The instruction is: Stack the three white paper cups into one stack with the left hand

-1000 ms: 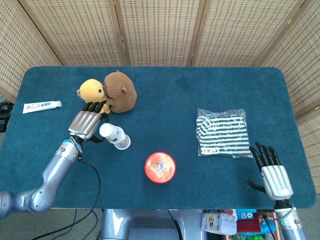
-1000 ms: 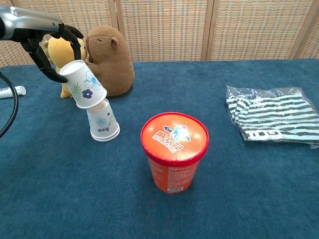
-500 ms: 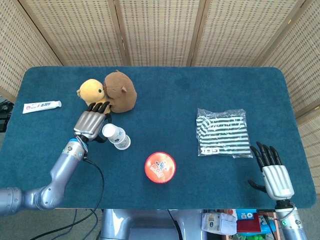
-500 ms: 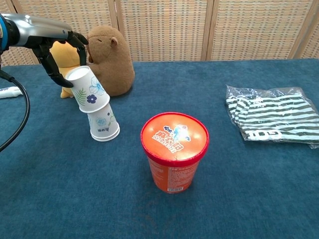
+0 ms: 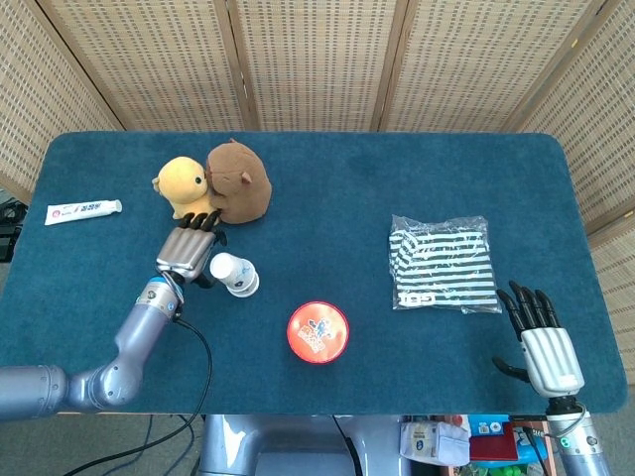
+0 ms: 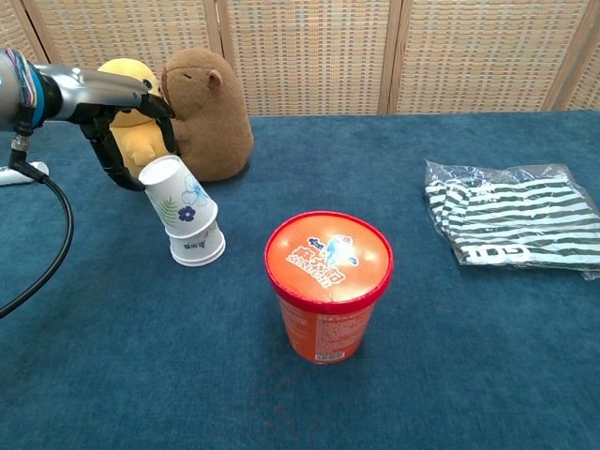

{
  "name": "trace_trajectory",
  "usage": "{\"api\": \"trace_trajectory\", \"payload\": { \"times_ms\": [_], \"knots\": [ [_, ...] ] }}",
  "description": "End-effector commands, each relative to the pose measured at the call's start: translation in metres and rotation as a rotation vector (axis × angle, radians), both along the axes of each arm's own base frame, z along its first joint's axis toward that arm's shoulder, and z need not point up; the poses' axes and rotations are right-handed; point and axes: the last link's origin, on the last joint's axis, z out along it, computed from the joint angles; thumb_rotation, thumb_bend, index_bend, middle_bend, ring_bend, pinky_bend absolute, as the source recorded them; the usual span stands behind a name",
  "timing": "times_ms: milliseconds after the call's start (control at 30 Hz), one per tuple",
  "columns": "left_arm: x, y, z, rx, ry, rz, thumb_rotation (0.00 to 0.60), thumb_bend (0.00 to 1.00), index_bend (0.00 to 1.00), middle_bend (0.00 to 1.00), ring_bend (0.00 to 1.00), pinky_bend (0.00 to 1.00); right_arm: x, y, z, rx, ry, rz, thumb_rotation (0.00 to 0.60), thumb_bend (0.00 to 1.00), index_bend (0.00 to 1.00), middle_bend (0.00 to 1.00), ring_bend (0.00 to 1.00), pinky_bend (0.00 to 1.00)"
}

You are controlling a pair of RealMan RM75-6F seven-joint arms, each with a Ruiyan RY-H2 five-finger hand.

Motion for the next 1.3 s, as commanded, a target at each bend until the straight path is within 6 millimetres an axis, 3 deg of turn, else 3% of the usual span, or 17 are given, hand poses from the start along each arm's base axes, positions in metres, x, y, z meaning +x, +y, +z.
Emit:
{"api": "trace_trajectory", "payload": {
  "times_ms": [33, 100, 267, 467, 600, 667, 767, 1300],
  "knots": [
    [0.0, 0.0, -0.001, -0.003, 0.004, 0.001, 0.6, 0.24, 0.16, 0.0, 0.0, 0.0, 0.0, 0.0, 0.0, 0.0, 0.0, 0.0, 0.6, 0.0, 0.0, 0.0, 0.0, 0.0],
    [0.0, 0.0, 0.0, 0.003, 0.0, -0.002, 0.6, 0.24, 0.11, 0.0, 0.0, 0.0, 0.0, 0.0, 0.0, 0.0, 0.0, -0.001, 0.6, 0.0, 0.0, 0.0, 0.0, 0.0],
    [-0.001, -0.003, 0.01, 0.044, -0.031, -0.029, 0.6, 0.24, 0.1, 0.0, 0.0, 0.0, 0.0, 0.0, 0.0, 0.0, 0.001, -0.001, 0.6, 0.0, 0.0, 0.0, 0.0, 0.0],
    [-0.014, -0.031, 0.027, 0.11, -0.122, -0.095, 0.6, 0.24, 0.1, 0.0, 0.0, 0.0, 0.0, 0.0, -0.002, 0.009, 0.01, -0.001, 0.6, 0.0, 0.0, 0.0, 0.0, 0.0],
    [-0.039, -0.064, 0.032, 0.163, -0.138, -0.158, 0.6, 0.24, 0.09, 0.0, 0.0, 0.0, 0.0, 0.001, -0.003, 0.014, 0.021, -0.002, 0.6, 0.0, 0.0, 0.0, 0.0, 0.0],
    [-0.067, -0.101, 0.034, 0.213, -0.144, -0.192, 0.6, 0.24, 0.09, 0.0, 0.0, 0.0, 0.001, 0.001, -0.005, 0.015, 0.03, -0.001, 0.6, 0.0, 0.0, 0.0, 0.0, 0.0],
    [-0.087, -0.125, 0.034, 0.274, -0.165, -0.223, 0.6, 0.24, 0.08, 0.0, 0.0, 0.0, 0.002, 0.001, -0.006, 0.015, 0.039, 0.001, 0.6, 0.0, 0.0, 0.0, 0.0, 0.0],
    [-0.145, -0.186, 0.022, 0.385, -0.149, -0.212, 0.6, 0.24, 0.07, 0.0, 0.0, 0.0, 0.001, 0.0, -0.008, 0.009, 0.049, -0.008, 0.6, 0.0, 0.0, 0.0, 0.0, 0.0]
  ]
}}
